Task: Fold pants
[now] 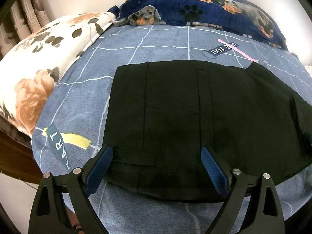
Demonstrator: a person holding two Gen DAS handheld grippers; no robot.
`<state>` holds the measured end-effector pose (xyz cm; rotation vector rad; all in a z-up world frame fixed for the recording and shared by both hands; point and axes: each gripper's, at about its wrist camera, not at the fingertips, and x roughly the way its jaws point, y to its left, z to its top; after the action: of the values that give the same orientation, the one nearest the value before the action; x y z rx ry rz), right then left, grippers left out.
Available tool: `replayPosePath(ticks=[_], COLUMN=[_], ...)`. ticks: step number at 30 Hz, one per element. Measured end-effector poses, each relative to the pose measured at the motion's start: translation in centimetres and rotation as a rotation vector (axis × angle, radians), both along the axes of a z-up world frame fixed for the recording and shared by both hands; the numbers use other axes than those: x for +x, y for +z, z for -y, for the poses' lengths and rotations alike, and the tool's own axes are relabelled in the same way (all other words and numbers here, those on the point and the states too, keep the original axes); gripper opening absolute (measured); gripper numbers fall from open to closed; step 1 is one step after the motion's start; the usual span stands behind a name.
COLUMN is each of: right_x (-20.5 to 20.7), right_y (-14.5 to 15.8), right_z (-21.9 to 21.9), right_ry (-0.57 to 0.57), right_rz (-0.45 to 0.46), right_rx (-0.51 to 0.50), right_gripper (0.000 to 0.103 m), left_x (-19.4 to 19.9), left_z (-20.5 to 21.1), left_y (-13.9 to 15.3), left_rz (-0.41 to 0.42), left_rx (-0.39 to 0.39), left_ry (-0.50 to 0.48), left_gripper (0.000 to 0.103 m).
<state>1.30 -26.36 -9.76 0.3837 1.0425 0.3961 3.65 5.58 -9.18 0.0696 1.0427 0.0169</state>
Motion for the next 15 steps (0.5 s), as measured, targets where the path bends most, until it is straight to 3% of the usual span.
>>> replayPosePath(ticks=[6, 9, 11, 14, 15], right_x=[-0.1, 0.0, 0.1, 0.3, 0.3], right_y=[-0.1, 0.3, 0.3, -0.6, -1.0], right_z=[0.5, 2.3, 3.4, 4.4, 4.5], right_ry=[0.027, -0.041, -0.096, -0.152, -0.162], right_rz=[-0.037, -0.009, 0.001, -0.027, -0.04], right_rx=[0.208, 0.35, 0.357, 0.337, 0.332], right_gripper=[0.059, 0.059, 0.058, 0.035, 0.031], left_x=[0.0, -0.1, -0.1, -0.1, 0.0], left_z=[-0.4, -0.4, -0.4, -0.3, -0.4], left_y=[-0.1, 0.1, 0.1, 0.2, 0.3], left_rz=[-0.005, -0.004, -0.005, -0.002, -0.001], left_rx=[-0.011, -0.01, -0.007, -0.004, -0.005], left_ry=[0.008, 0.008, 0.007, 0.006, 0.005], left_gripper=[0.092, 0.092, 0.092, 0.092, 0.092])
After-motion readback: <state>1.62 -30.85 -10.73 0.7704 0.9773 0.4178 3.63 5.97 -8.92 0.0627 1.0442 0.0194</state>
